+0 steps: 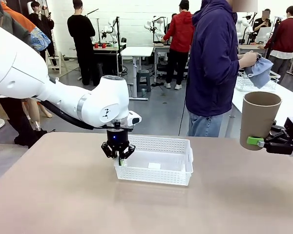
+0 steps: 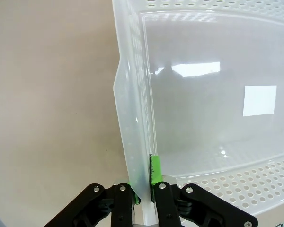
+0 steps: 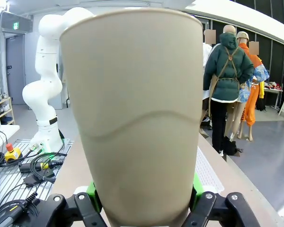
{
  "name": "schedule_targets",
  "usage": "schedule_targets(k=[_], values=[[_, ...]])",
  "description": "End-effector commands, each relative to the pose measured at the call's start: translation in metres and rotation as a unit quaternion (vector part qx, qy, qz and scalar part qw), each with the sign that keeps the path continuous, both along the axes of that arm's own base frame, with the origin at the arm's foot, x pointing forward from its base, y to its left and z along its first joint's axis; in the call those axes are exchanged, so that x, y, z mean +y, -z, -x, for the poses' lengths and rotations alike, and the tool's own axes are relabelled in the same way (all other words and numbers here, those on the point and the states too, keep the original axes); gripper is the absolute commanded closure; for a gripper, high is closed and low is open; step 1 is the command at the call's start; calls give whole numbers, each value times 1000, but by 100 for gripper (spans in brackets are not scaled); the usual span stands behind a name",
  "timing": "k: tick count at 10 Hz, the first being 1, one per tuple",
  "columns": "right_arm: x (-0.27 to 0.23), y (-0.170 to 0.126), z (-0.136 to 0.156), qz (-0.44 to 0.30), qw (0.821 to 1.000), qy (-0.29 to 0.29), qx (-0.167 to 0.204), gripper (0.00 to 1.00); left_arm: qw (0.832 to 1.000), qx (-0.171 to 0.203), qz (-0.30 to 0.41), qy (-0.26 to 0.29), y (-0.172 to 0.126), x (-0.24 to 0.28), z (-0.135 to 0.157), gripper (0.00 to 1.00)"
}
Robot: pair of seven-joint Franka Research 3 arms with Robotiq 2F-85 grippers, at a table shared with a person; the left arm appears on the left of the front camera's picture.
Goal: Clean and organize the cups into the basket.
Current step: Pick up the Organizing basket and move it to the center of the table, then pick up the Reusable plastic cup from the right side of the table and place it inside the Organizing basket.
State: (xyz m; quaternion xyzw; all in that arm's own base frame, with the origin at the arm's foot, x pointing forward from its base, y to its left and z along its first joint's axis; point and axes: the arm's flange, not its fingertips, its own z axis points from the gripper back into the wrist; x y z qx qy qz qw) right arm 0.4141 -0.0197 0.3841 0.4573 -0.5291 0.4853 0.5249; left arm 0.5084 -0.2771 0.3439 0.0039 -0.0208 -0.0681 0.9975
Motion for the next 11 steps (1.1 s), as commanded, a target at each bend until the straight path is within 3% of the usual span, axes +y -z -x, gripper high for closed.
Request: schedule_targets(k=[1,4,5,6,8,9,11], values=[[0,-3,0,4,1000,-6,-7,61,999,13,22,20,25,7,8,100],[0,-3,0,4,1000,-6,-7,61,999,28,20,-3,25,9,11,100],[0,-3,0,4,1000,-6,-7,61,1000,2,15,2,0,5,0,100],[0,0,0,0,1000,0,0,21,1000,2,15,2,0,5,0,100],[38,-40,18,148,988,-36,-1,21,1000,2,15,2,0,5,0,100],[74,-66,21,221,974,-51,21,21,1000,2,15,2,0,5,0,100],[127,-86,13,303,950,-49,57,21,1000,2,15,2,0,5,0,100]])
